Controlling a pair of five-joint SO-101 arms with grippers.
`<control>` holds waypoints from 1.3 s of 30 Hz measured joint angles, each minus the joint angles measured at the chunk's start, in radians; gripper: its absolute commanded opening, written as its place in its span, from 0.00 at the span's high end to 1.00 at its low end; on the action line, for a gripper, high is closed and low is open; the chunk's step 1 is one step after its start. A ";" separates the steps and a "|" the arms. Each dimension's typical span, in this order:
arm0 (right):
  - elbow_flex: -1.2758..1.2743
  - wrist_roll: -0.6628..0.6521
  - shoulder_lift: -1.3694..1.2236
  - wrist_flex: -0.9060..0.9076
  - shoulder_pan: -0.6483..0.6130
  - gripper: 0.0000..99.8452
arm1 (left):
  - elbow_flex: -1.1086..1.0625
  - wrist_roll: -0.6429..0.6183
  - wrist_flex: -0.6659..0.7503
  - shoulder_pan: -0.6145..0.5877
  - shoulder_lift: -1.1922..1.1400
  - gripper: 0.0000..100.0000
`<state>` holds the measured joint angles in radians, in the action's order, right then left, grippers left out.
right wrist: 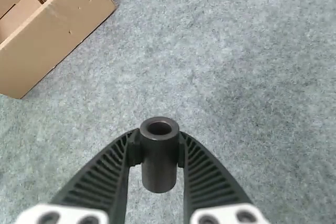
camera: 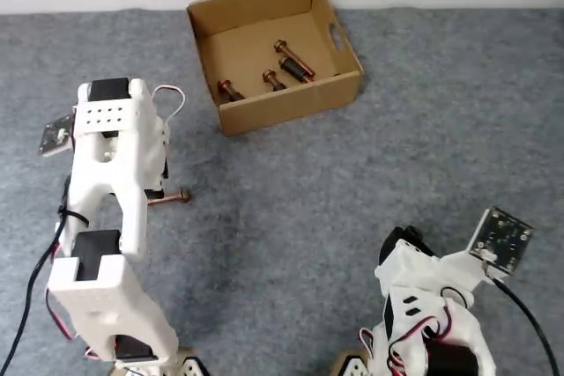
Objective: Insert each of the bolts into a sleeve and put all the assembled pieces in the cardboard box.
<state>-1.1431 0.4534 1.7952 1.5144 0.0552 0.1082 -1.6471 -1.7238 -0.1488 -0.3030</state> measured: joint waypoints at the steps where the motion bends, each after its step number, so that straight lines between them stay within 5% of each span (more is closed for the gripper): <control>1: 0.000 0.000 0.000 0.000 0.000 0.99 | 0.000 0.049 0.000 0.000 0.000 0.86; 7: 0.000 0.000 0.000 0.000 0.000 0.99 | 0.000 0.560 0.000 0.000 0.000 0.86; 18: 0.000 0.000 0.000 0.000 0.000 0.99 | 0.000 1.930 0.000 -0.014 0.000 0.86; 22: 0.000 0.000 0.000 0.000 0.000 0.99 | 0.000 2.326 0.000 -0.014 0.000 0.86; 31: 0.000 0.000 0.000 0.000 0.000 0.99 | 0.000 2.803 0.000 -0.014 0.000 0.86; 39: -0.005 -0.005 -0.005 -0.002 0.000 0.99 | 0.000 2.961 0.020 -0.014 0.000 0.78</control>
<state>-1.1477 0.4488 1.7906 1.5129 0.0552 0.1082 1.3142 -1.7039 -0.1626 -0.3030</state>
